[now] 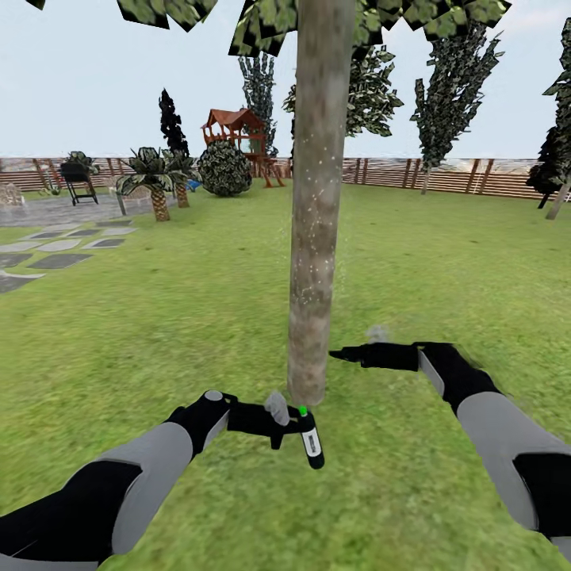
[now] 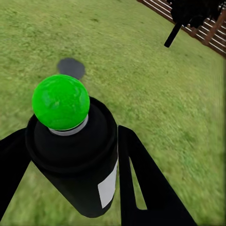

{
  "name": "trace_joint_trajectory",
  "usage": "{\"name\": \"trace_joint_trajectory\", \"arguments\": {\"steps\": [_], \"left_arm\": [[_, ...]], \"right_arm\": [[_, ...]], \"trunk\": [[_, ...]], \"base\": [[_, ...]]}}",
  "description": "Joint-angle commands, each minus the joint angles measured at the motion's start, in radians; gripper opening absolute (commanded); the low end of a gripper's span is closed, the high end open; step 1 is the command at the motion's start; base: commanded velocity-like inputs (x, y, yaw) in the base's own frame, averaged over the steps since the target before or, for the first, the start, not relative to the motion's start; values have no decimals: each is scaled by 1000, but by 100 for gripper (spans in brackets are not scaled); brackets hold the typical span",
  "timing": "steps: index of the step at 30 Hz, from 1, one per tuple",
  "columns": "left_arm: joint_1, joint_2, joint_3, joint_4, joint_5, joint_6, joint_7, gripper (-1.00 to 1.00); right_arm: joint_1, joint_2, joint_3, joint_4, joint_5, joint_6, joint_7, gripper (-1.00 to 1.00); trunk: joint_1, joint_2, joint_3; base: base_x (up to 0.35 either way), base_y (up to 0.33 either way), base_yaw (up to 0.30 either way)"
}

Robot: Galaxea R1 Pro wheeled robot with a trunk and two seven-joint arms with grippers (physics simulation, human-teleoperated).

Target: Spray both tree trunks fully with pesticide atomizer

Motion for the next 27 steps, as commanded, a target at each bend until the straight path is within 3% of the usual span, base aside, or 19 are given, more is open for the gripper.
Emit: {"name": "trace_joint_trajectory", "arguments": {"steps": [1,3,4,6,7,9,14,19,27], "left_arm": [[-1,0,-6,-1,2,-10,-2,-100],[-1,-1,-7,-2,2,-9,-24,-100],[-1,-1,-8,-2,2,-9,-44,-100],[-1,-1,-7,-3,2,-8,-79,-100],[-1,-1,-7,-3,2,-8,-85,-100],[-1,-1,-7,-3,2,-7,-92,-100],[-1,-1,-6,-4,4,-7,-96,-100],[-1,-1,-4,-8,5,-7,-95,-100],[-1,0,-2,-10,5,-7,-95,-100]], "right_arm": [[-1,24,8,-1,-9,9,1,100],[-1,67,12,-2,-2,9,4,100],[-1,75,21,-3,4,9,5,100],[-1,87,84,-3,13,8,6,100],[-1,92,111,-4,15,8,6,-100],[-1,105,143,-4,16,8,6,-100],[-1,121,170,-3,18,8,7,-100],[0,127,268,3,18,8,7,-100],[0,127,283,13,18,8,7,-100]], "trunk": [[0,-1,-2],[0,-1,-2],[0,-1,-2],[0,-1,-2],[0,-1,-2],[0,-1,-2],[0,-1,-2],[0,-1,-2],[0,-1,-2]], "base": [[0,0,0],[0,0,0],[0,0,0],[0,0,0],[0,0,0],[0,0,0],[0,0,0],[0,0,0],[0,0,0]]}}
